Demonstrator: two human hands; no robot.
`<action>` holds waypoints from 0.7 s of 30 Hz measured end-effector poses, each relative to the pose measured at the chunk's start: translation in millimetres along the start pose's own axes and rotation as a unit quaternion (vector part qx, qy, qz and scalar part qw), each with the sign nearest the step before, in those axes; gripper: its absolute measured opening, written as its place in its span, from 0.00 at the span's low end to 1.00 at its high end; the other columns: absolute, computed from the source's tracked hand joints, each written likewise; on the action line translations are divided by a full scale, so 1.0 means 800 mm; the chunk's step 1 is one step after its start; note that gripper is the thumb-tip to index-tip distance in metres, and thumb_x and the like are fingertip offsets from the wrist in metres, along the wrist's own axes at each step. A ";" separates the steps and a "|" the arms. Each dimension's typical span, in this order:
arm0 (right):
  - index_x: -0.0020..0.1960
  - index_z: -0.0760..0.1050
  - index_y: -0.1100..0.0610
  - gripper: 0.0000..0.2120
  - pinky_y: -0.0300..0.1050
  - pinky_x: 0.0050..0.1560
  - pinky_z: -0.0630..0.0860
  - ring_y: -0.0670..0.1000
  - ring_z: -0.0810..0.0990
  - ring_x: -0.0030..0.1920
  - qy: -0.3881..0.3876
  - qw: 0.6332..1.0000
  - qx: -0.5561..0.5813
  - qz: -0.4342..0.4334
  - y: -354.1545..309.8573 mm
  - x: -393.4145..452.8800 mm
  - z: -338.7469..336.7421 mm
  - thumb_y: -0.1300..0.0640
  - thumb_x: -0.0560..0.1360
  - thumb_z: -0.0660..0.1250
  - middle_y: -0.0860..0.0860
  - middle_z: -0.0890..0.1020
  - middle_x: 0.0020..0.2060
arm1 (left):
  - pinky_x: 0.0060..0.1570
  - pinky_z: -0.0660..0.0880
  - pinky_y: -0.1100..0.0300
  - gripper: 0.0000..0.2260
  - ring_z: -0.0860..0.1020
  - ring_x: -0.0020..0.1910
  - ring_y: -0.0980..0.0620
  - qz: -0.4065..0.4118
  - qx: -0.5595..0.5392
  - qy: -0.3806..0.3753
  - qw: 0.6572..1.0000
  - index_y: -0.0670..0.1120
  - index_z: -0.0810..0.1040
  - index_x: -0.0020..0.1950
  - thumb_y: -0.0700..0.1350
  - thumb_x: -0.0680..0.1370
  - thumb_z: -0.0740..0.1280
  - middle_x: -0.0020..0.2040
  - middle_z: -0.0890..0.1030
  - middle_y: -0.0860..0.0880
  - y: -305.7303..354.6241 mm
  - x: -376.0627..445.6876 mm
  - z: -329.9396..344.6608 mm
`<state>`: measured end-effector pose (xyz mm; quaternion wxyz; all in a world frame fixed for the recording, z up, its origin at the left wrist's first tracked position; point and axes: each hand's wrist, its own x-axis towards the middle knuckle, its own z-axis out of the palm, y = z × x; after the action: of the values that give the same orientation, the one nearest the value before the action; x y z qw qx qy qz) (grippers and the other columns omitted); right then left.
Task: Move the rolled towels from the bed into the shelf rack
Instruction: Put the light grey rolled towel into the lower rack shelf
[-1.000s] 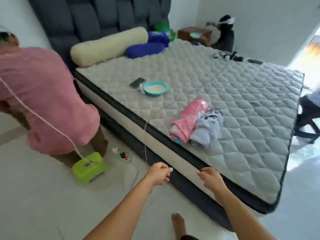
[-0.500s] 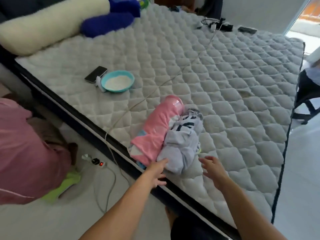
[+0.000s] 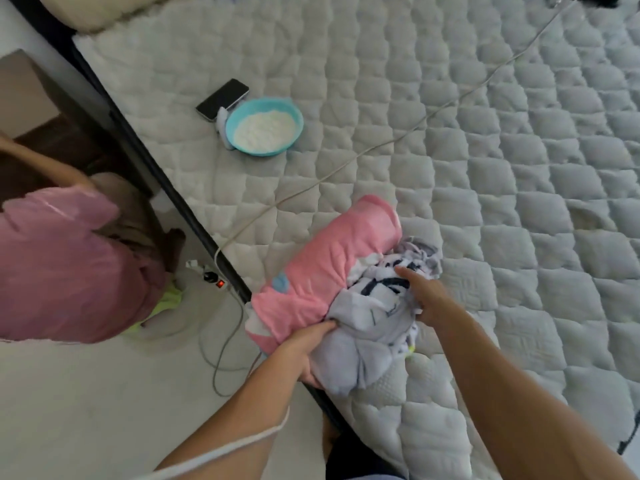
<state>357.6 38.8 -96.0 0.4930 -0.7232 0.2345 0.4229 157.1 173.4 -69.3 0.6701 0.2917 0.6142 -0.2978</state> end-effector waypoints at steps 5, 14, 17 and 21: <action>0.67 0.66 0.59 0.43 0.45 0.35 0.70 0.57 0.76 0.52 0.045 0.998 0.034 -0.019 0.003 -0.003 0.006 0.46 0.57 0.76 0.58 0.76 0.61 | 0.63 0.71 0.37 0.27 0.75 0.63 0.39 0.019 -0.013 0.015 1.000 0.43 0.73 0.62 0.58 0.71 0.71 0.60 0.78 0.40 -0.003 -0.012 0.005; 0.68 0.62 0.56 0.36 0.58 0.58 0.76 0.58 0.76 0.56 0.077 0.983 0.087 -0.141 0.012 -0.100 0.011 0.53 0.65 0.74 0.56 0.75 0.56 | 0.50 0.77 0.46 0.23 0.78 0.43 0.45 0.146 -0.034 0.028 0.988 0.46 0.73 0.60 0.58 0.72 0.71 0.46 0.79 0.45 -0.042 -0.042 -0.011; 0.65 0.64 0.56 0.33 0.53 0.55 0.76 0.55 0.77 0.54 0.067 0.969 0.075 -0.224 0.000 -0.159 0.022 0.53 0.65 0.74 0.54 0.76 0.56 | 0.47 0.80 0.47 0.29 0.78 0.54 0.43 0.215 -0.054 0.029 0.975 0.47 0.72 0.64 0.61 0.69 0.72 0.57 0.79 0.45 -0.064 -0.060 -0.028; 0.65 0.64 0.53 0.32 0.45 0.46 0.75 0.53 0.77 0.52 0.019 0.946 0.059 -0.317 -0.011 -0.245 0.057 0.54 0.66 0.74 0.51 0.76 0.54 | 0.55 0.78 0.42 0.37 0.79 0.58 0.43 0.288 -0.102 0.017 0.952 0.49 0.74 0.66 0.65 0.62 0.73 0.61 0.80 0.46 -0.097 -0.095 -0.069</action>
<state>242.5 68.9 67.0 0.6392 -0.7376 0.0271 0.2162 57.3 167.7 0.4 0.7430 0.3912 0.5426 -0.0225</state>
